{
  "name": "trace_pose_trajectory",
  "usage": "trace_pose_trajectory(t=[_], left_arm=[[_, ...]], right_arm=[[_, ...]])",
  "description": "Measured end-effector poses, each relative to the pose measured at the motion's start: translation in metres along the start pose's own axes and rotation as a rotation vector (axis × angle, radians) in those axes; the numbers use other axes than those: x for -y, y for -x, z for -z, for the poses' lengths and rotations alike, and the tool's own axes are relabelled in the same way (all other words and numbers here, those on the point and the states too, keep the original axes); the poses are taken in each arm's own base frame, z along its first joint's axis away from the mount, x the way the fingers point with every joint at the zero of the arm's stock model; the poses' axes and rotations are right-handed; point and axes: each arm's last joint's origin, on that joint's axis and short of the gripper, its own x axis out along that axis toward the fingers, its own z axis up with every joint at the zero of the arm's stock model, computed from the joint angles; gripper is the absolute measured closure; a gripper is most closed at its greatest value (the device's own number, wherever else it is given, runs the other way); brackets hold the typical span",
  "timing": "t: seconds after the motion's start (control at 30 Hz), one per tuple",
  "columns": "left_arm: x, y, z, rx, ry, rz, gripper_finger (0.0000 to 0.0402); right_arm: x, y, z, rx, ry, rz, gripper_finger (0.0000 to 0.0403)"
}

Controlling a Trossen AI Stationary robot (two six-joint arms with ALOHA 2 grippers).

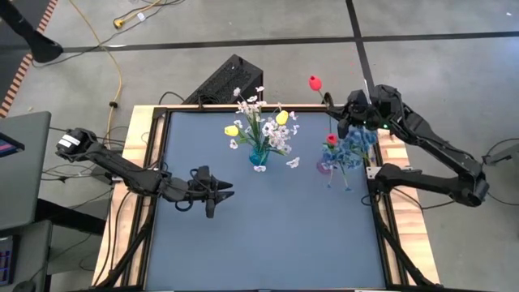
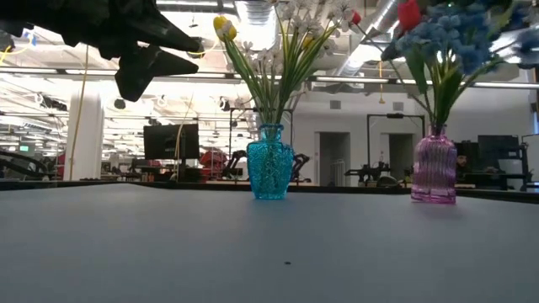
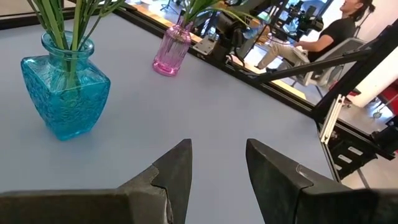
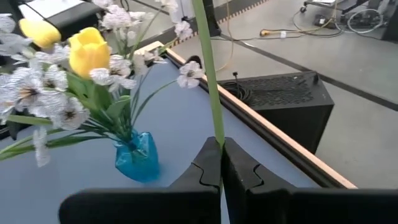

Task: Sort flowers into vase by color
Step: Put the red flower into the violet vase

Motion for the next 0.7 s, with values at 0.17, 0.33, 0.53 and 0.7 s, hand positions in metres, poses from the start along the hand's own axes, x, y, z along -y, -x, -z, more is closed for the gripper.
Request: trace_pose_trajectory(t=[0.17, 0.33, 0.53, 0.7], left_arm=[[-0.0005, 0.0000, -0.0003, 0.010, -0.001, -0.016, 0.0262], [-0.0009, 0.0000, -0.0005, 0.018, -0.001, -0.029, 0.0262], [-0.0009, 0.0000, -0.0005, 0.018, 0.004, -0.029, 0.0262], [-0.0008, 0.0000, -0.0006, 0.018, 0.006, -0.028, 0.0262]], right_arm=[[-0.0026, 0.0005, -0.0001, 0.006, 0.005, 0.012, 0.0378], [-0.0029, 0.0006, -0.0038, 0.046, 0.015, 0.028, 0.0378], [-0.0033, 0.0008, -0.0039, 0.047, 0.007, 0.025, 0.0378], [-0.0072, 0.0047, -0.0040, 0.029, -0.001, 0.010, 0.0378]])
